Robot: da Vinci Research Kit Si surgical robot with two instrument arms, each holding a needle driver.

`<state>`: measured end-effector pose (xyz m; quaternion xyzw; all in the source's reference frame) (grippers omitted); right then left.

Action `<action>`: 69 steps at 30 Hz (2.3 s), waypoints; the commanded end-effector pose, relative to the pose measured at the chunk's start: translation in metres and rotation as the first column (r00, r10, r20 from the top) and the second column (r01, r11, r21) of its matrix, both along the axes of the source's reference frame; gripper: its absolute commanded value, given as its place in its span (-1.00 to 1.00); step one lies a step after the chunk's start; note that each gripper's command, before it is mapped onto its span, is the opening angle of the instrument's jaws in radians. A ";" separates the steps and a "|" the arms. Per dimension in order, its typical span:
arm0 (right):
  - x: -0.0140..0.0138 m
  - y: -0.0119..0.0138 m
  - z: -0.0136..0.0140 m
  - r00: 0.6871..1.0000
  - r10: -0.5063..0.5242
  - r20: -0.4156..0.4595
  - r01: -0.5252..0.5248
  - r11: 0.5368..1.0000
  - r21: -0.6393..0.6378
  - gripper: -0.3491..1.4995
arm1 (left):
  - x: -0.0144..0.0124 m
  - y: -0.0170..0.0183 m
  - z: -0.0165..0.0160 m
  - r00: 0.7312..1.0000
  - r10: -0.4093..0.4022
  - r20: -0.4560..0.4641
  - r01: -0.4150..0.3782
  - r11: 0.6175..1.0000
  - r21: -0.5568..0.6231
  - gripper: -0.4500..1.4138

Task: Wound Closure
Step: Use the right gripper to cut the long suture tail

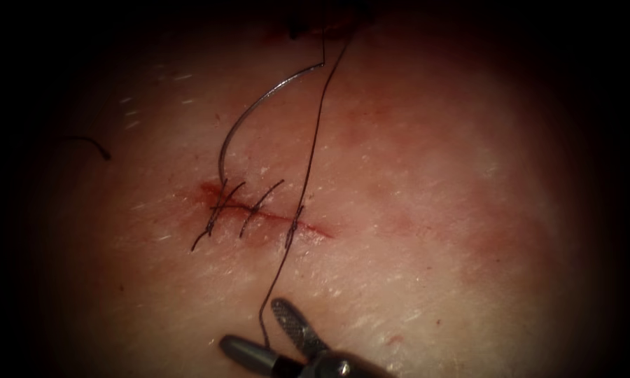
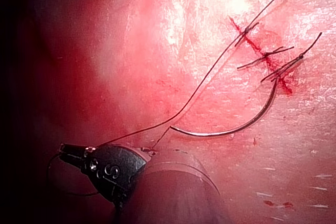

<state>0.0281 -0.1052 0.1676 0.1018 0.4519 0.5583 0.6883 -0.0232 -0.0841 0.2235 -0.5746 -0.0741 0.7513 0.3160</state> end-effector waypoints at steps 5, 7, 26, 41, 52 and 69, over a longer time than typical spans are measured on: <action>-0.0025 -0.0004 -0.0029 0.991 -0.132 -0.036 0.132 0.991 0.011 0.84 | 0.0007 -0.0009 -0.0053 0.999 0.030 0.014 -0.030 1.000 -0.007 -1.00; -0.0033 0.0000 -0.0041 0.982 -0.183 -0.048 0.184 0.983 0.014 0.82 | 0.0011 -0.0009 -0.0076 0.999 0.035 0.024 -0.035 0.999 -0.010 -1.00; -0.0020 0.0093 0.0018 0.972 -0.222 0.078 0.226 0.973 -0.053 0.76 | 0.0025 -0.0028 -0.0196 0.996 0.071 0.058 -0.068 0.996 -0.050 -1.00; 0.0025 0.0113 0.0037 0.967 -0.242 0.082 0.249 0.965 -0.085 0.76 | 0.0022 -0.0040 -0.0204 0.996 0.073 0.059 -0.070 0.996 -0.052 -1.00; 0.0039 0.0122 0.0043 0.968 -0.234 0.090 0.242 0.965 -0.096 0.74 | 0.0020 -0.0046 -0.0207 0.996 0.073 0.058 -0.070 0.996 -0.053 -1.00; 0.0043 0.0130 0.0054 0.968 -0.232 0.097 0.242 0.964 -0.112 0.73 | 0.0018 -0.0043 -0.0226 0.995 0.073 0.062 -0.069 0.996 -0.056 -1.00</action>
